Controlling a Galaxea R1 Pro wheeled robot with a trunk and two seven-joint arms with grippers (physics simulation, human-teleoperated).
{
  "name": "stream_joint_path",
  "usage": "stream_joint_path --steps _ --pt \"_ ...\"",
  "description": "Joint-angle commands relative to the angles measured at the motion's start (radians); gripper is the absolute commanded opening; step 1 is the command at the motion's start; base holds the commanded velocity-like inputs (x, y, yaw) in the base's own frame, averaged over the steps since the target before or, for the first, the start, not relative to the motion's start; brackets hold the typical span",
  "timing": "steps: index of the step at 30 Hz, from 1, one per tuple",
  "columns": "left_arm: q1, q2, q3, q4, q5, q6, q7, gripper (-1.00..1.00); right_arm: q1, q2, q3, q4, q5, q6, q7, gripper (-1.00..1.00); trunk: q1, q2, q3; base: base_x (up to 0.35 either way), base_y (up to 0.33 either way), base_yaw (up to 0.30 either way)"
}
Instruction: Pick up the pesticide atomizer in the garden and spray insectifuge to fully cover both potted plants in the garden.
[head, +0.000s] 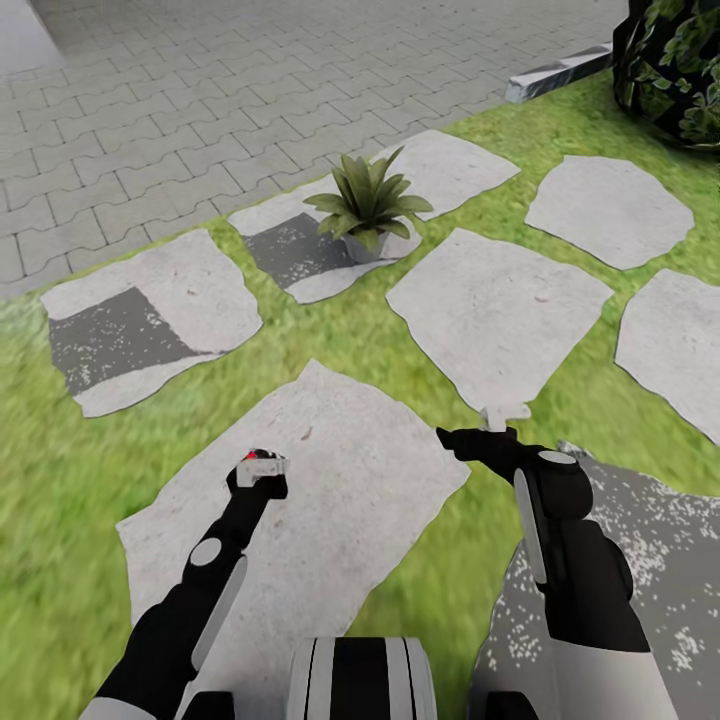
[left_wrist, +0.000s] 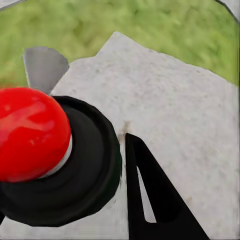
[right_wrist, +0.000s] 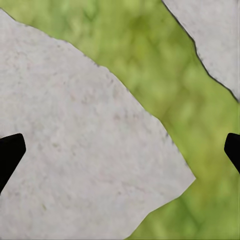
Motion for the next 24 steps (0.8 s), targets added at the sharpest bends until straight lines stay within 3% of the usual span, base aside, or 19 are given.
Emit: stream_joint_path --steps 1,8,10,15,24 --pt "0.001 -0.001 -0.003 -0.007 0.010 0.013 0.007 -1.00 0.000 0.001 -0.002 -0.001 0.011 0.004 0.010 1.00 0.000 0.000 0.001 0.000 0.000 0.000" --pt "0.005 -0.004 -0.007 -0.056 0.008 0.056 0.078 -1.00 0.011 0.001 0.004 -0.001 0.010 0.002 0.010 1.00 0.000 0.000 0.012 0.000 0.000 0.000" --pt "0.005 -0.003 -0.014 -0.061 -0.019 0.052 0.088 -1.00 0.011 0.001 0.004 -0.001 0.011 0.002 0.010 1.00 0.000 0.000 0.016 0.000 0.000 0.000" --pt "0.007 -0.001 -0.019 -0.060 -0.046 0.028 0.094 -1.00 0.012 0.001 0.004 -0.001 0.011 0.002 0.010 1.00 0.000 0.000 0.024 0.000 0.000 0.000" --pt "0.016 0.000 -0.022 -0.050 -0.056 -0.013 0.095 -1.00 0.012 0.001 0.004 -0.001 0.010 0.002 0.010 1.00 0.000 0.000 0.038 0.000 0.000 0.000"
